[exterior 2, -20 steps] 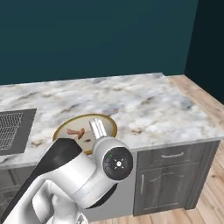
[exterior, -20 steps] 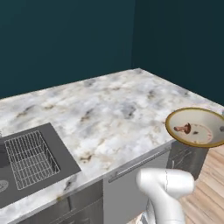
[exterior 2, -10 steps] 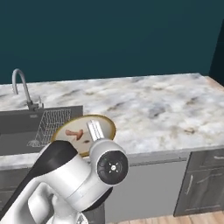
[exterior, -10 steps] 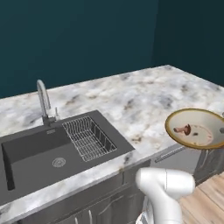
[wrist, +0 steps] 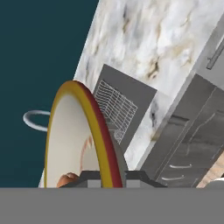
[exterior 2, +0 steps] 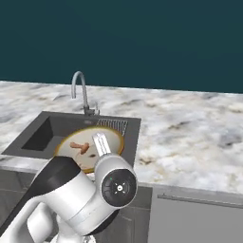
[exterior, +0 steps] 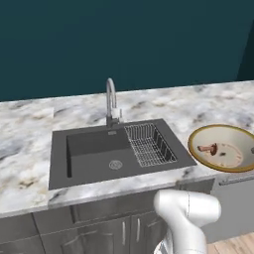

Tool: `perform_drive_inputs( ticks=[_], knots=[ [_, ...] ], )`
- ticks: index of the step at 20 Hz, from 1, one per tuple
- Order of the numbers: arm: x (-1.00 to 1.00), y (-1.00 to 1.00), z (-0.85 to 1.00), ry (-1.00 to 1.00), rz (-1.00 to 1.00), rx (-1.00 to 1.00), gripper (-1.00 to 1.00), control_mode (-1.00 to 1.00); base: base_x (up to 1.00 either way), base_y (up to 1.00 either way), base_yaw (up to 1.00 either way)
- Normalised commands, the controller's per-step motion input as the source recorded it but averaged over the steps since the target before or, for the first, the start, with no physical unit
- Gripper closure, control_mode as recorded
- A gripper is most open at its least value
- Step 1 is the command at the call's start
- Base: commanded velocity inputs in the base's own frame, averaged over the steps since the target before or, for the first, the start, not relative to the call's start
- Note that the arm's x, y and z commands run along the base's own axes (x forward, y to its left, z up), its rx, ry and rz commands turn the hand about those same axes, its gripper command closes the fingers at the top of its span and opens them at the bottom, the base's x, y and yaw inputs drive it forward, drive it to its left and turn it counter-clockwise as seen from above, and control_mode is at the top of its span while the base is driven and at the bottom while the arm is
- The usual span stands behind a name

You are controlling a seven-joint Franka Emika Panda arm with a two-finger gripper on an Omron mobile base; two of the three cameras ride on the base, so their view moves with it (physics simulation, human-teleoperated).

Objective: Pick the mushroom from the cabinet and place it in the bowl. Then pick the bowl and place it in the sink. Then turn on the sink facuet.

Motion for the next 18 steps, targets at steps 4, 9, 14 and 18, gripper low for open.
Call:
perform_drive_inputs(
  ticks=[4, 9, 14, 18],
  knots=[
    [0.0, 0.0, 0.0, 0.0, 0.0, 0.0, 1.0, 1.0, 0.22, 0.27, 0.45],
    [0.0, 0.0, 0.0, 0.0, 0.0, 0.0, 1.0, 1.0, 0.4, 0.12, 0.28],
    [0.0, 0.0, 0.0, 0.0, 0.0, 0.0, 1.0, 1.0, 0.41, 0.13, 0.15],
    [0.0, 0.0, 0.0, 0.0, 0.0, 0.0, 1.0, 1.0, 0.35, 0.13, 0.13]
  ],
)
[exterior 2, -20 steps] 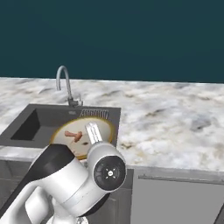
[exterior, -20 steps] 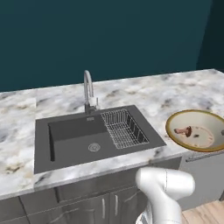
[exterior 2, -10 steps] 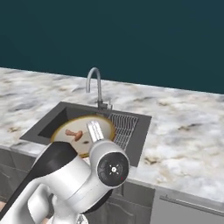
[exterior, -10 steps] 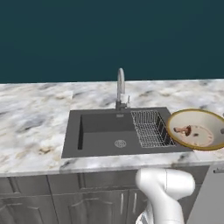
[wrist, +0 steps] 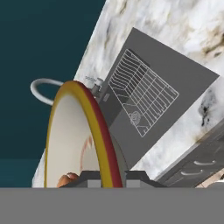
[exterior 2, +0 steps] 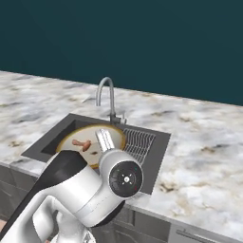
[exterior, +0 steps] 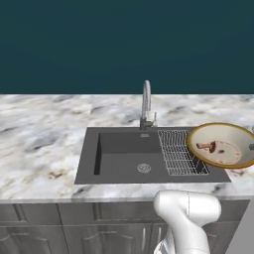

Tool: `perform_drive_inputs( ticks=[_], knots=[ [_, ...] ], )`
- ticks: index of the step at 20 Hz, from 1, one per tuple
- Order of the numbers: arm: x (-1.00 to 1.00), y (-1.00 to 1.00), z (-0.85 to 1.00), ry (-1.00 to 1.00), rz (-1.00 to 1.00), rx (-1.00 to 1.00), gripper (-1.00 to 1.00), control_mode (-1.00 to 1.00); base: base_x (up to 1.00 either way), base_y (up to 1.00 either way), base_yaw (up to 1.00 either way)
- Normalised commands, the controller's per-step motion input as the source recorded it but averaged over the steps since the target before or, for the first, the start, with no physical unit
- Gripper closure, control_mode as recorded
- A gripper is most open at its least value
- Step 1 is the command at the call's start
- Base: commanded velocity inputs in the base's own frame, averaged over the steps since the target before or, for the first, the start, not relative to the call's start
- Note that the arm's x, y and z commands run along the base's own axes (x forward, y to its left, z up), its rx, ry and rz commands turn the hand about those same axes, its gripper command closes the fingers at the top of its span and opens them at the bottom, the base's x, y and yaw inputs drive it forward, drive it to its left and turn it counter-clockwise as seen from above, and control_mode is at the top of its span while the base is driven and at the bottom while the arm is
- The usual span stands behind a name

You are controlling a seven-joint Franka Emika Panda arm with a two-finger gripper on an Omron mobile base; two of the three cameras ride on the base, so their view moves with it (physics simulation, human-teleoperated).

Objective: Pick the mushroom from the cabinet and place it in the bowl. Then pick the bowl and place it in the sink. Then turn on the sink facuet.

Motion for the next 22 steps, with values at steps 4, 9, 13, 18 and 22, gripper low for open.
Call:
perform_drive_inputs(
  ticks=[4, 9, 13, 18, 22],
  knots=[
    [0.0, 0.0, 0.0, 0.0, 0.0, 0.0, 1.0, 1.0, 0.04, 0.23, 0.08],
    [0.0, 0.0, 0.0, 0.0, 0.0, 0.0, 1.0, 1.0, 0.0, 0.49, 0.03],
    [0.0, 0.0, 0.0, 0.0, 0.0, 0.0, 1.0, 1.0, 0.0, 0.57, 0.0],
    [0.0, 0.0, 0.0, 0.0, 0.0, 0.0, 1.0, 1.0, 0.0, 0.38, 0.0],
    [0.0, 0.0, 0.0, 0.0, 0.0, 0.0, 1.0, 1.0, 0.06, 0.16, 0.0]
  ],
)
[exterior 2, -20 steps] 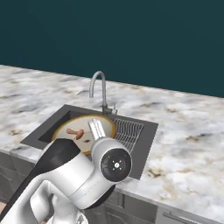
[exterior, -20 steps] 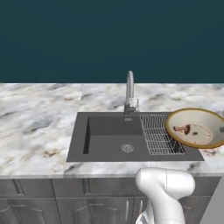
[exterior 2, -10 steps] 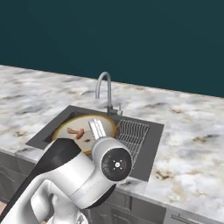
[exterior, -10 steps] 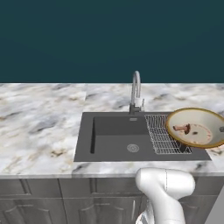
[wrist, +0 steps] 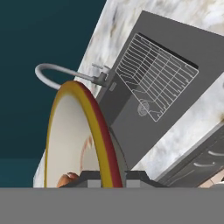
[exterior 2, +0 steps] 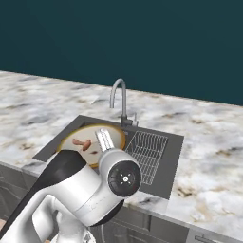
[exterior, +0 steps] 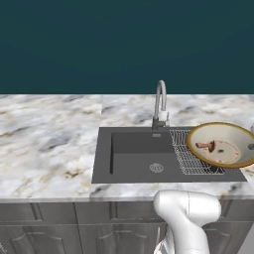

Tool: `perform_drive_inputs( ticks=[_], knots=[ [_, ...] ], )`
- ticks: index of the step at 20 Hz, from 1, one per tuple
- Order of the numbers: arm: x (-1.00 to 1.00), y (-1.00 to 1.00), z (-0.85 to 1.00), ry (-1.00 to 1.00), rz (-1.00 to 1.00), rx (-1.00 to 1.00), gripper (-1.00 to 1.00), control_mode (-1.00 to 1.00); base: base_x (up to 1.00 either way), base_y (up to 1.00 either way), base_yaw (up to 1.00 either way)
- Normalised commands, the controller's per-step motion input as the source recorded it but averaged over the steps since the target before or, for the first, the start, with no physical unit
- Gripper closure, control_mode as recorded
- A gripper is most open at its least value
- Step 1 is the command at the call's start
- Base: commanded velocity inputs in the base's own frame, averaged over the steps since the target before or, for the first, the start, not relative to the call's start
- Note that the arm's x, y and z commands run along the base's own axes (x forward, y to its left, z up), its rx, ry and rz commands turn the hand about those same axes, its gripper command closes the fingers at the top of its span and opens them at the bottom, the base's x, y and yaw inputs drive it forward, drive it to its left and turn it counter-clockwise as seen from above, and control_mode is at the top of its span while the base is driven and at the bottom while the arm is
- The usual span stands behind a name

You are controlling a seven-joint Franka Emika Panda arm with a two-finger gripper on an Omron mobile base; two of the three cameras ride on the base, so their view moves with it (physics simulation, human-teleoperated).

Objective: Pick the mushroom from the cabinet and place it in the bowl. Then pick the bowl and place it in the sink. Then turn on the sink facuet.

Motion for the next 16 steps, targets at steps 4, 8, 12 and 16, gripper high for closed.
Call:
perform_drive_inputs(
  ticks=[4, 8, 12, 16],
  knots=[
    [0.0, 0.0, 0.0, 0.0, 0.0, 0.0, 1.0, 1.0, 0.04, 0.0, 0.0],
    [0.0, 0.09, -0.01, 0.06, 0.02, 0.01, 1.0, -1.0, 0.01, 0.0, 0.0],
    [0.24, 0.29, -0.1, 0.04, 0.0, 0.0, 1.0, -1.0, 0.0, 0.0, 0.0],
    [0.16, 0.28, -0.15, 0.0, -0.16, 0.07, 1.0, -1.0, 0.0, 0.0, 0.0]
  ],
)
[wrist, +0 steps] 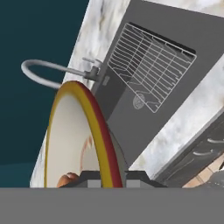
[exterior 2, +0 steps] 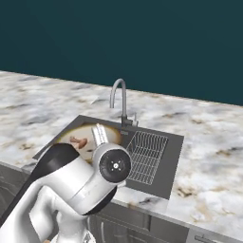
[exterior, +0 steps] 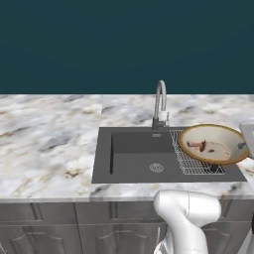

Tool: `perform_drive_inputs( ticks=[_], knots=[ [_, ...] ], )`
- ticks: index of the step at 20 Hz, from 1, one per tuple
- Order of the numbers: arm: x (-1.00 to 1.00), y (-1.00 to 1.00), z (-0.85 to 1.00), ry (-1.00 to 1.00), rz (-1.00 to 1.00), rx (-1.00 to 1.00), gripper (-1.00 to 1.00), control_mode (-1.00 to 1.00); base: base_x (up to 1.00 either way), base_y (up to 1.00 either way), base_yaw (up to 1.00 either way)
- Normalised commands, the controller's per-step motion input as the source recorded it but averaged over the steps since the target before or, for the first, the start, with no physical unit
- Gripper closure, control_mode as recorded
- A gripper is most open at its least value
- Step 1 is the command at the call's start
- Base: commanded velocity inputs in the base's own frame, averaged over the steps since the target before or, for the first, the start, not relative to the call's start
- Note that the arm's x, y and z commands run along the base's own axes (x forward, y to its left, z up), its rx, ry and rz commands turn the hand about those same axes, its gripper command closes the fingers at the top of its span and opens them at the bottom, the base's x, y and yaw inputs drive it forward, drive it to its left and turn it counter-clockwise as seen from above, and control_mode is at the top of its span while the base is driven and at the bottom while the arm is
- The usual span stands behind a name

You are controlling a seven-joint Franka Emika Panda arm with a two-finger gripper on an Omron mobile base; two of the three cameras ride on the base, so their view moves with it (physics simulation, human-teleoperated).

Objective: Pick the mushroom from the cabinet and place it in the bowl. Then pick the bowl and place it in the sink. Then turn on the sink facuet.

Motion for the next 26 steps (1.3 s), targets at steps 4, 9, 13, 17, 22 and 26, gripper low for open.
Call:
perform_drive_inputs(
  ticks=[4, 9, 13, 17, 22, 26],
  knots=[
    [0.09, 0.46, -0.17, -0.05, -0.4, 0.03, 1.0, -1.0, 0.0, 0.0, 0.0],
    [0.28, 0.7, -0.32, 0.01, -0.51, 0.0, 1.0, -1.0, 0.0, 0.0, 0.0],
    [0.38, 0.8, -0.09, 0.12, -0.5, 0.0, 1.0, -1.0, 0.0, 0.0, 0.0],
    [0.19, 0.56, -0.12, 0.09, -0.47, 0.02, 1.0, -1.0, 0.0, 0.0, 0.0],
    [0.34, 0.79, -0.52, 0.05, -0.49, 0.0, 1.0, -1.0, 0.0, 0.0, 0.0],
    [0.26, 0.75, -0.45, 0.02, -0.5, 0.0, 1.0, -1.0, 0.0, 0.0, 0.0]
  ],
)
